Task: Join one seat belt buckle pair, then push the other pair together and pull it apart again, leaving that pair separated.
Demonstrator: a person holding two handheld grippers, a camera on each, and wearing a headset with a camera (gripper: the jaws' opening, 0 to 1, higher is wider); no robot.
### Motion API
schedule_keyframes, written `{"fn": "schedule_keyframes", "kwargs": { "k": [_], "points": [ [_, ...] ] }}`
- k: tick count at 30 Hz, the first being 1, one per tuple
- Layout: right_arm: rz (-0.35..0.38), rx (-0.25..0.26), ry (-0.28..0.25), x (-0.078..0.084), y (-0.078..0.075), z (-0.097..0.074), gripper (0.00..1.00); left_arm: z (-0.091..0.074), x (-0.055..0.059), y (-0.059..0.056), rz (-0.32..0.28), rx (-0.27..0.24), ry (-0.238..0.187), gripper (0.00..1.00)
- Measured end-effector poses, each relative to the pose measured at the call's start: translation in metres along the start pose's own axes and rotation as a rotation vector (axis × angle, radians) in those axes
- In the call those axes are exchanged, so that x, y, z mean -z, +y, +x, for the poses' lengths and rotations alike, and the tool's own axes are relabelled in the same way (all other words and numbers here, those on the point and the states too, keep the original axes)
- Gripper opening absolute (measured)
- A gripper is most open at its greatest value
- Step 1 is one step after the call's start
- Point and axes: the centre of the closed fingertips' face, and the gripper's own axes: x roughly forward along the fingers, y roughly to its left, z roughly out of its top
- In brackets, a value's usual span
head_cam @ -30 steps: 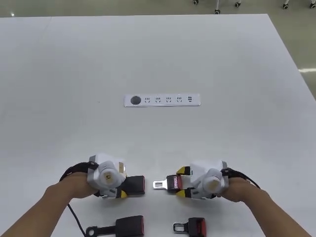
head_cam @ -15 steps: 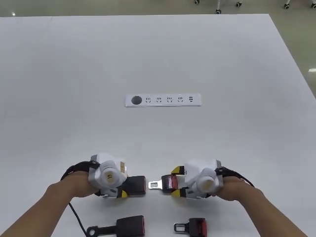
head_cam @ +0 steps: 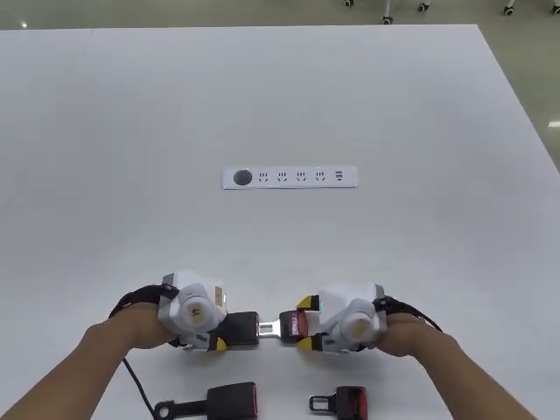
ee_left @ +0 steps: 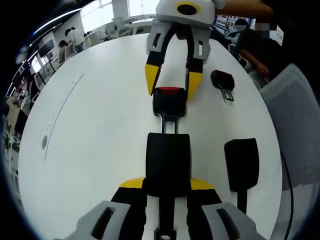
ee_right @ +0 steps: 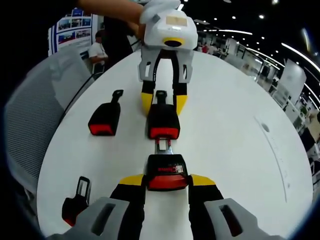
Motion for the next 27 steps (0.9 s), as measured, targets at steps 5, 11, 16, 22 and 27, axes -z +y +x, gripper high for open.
{"fn": "schedule_keyframes", "kwargs": {
  "k": [5, 11, 16, 22, 27],
  "points": [
    [0.005, 0.001, -0.006, -0.0041, 0.0013, 0.0024, 0.29, -0.0006, -0.0011, -0.0008, 0.002, 0.000, -0.001, 0.31],
    [0.008, 0.009, -0.014, -0.0092, -0.0005, 0.0070, 0.29, -0.0030, -0.0042, -0.0029, 0.014, -0.002, 0.001, 0.31],
    [-0.006, 0.018, -0.010, -0.0067, -0.0011, 0.0060, 0.29, -0.0022, -0.0039, -0.0029, 0.027, -0.007, 0.018, 0.31],
    [0.003, 0.017, -0.007, -0.0088, 0.0001, 0.0043, 0.28, 0.0003, -0.0004, -0.0008, 0.019, -0.009, 0.011, 0.31],
    [0.015, 0.017, -0.007, -0.0064, -0.0002, 0.0079, 0.28, 0.0018, 0.0012, 0.0004, 0.013, -0.008, 0.005, 0.31]
  ]
}}
